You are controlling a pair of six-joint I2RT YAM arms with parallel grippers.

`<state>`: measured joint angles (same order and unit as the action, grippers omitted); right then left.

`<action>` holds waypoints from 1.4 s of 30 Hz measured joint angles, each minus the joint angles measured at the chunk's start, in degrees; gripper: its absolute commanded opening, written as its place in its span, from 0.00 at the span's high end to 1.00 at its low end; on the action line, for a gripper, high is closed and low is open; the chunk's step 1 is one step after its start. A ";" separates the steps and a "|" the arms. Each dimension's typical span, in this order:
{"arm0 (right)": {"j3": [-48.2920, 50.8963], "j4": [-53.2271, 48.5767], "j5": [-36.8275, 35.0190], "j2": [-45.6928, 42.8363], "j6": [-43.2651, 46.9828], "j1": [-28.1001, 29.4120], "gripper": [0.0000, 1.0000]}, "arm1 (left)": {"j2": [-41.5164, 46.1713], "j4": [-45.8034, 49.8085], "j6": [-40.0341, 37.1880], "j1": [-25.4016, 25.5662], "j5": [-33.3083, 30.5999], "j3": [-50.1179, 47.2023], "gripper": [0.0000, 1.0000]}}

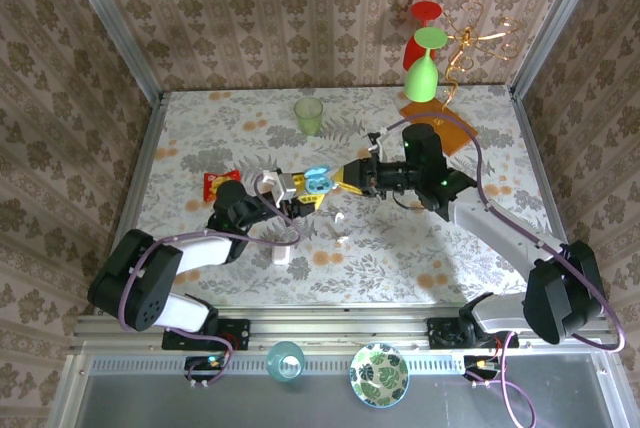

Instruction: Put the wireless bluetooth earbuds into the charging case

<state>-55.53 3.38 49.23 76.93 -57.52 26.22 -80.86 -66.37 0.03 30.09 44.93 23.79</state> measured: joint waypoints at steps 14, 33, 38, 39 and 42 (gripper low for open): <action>-6.01 -1.33 -5.55 5.05 2.95 4.98 0.82 | 0.00 -1.09 0.00 0.37 -1.51 0.00 0.74; -7.80 -3.39 -9.05 7.69 4.46 7.41 0.83 | 0.02 -1.01 -0.04 0.37 -1.95 0.00 0.74; -8.57 -4.46 -10.16 8.02 5.14 7.76 0.82 | 0.02 -0.94 -0.04 0.37 -2.36 0.00 0.74; -8.81 -4.94 -10.32 8.09 5.29 7.82 0.82 | 0.02 -0.90 -0.04 0.37 -2.36 0.00 0.74; -9.40 -5.49 -10.97 8.31 5.77 8.09 0.81 | 0.02 -0.90 -0.04 0.37 -2.67 0.00 0.74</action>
<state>-64.93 -2.11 38.26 85.23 -51.75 34.30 -80.84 -67.26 -0.01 30.46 42.26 23.79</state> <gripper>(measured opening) 0.189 0.361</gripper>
